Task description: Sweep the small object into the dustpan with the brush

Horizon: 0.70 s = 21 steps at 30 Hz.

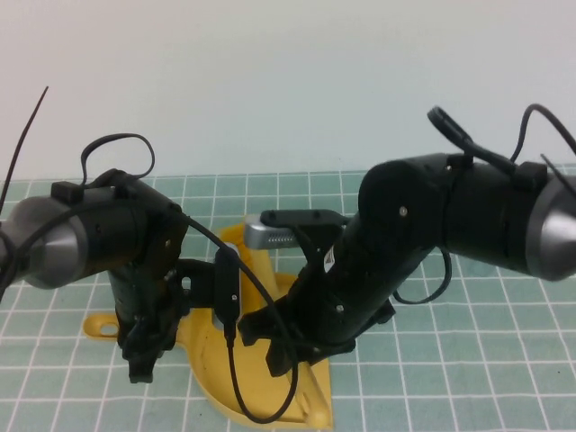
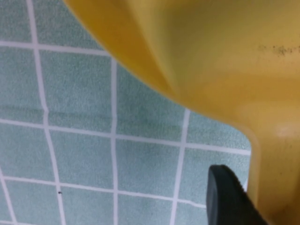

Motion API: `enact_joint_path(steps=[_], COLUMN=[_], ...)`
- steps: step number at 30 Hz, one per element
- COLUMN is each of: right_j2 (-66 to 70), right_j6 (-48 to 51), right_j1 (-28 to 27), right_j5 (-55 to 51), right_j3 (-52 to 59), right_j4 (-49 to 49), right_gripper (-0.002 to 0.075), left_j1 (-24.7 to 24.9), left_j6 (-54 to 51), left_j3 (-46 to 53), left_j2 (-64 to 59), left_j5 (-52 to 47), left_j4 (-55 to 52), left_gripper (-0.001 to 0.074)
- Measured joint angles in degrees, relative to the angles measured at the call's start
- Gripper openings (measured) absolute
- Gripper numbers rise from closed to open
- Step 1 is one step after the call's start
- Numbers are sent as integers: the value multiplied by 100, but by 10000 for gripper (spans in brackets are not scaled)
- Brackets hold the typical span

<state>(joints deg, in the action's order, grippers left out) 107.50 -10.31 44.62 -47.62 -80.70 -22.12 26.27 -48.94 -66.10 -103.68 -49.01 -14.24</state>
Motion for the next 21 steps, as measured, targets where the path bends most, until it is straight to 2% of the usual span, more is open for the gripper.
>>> enact_joint_path(steps=[5, 16, 18, 21], right_j2=[-70, -670, -752, -889], right_j6=[-192, -908, -933, -1041], right_j1=[12, 12, 12, 12], right_j5=[-328, -1210, -1469, -1967], right_j3=[-138, -138, -138, -138], right_j4=[387, 2212, 2536, 3223], right_gripper=[167, 167, 167, 167], left_j1=[0, 0, 0, 0], left_j6=[0, 216, 499, 662], left_j3=[0, 0, 0, 0], left_j2=[0, 0, 0, 69], left_j5=[9, 21, 21, 32], left_j4=[91, 70, -60, -240], left_gripper=[214, 242, 270, 368])
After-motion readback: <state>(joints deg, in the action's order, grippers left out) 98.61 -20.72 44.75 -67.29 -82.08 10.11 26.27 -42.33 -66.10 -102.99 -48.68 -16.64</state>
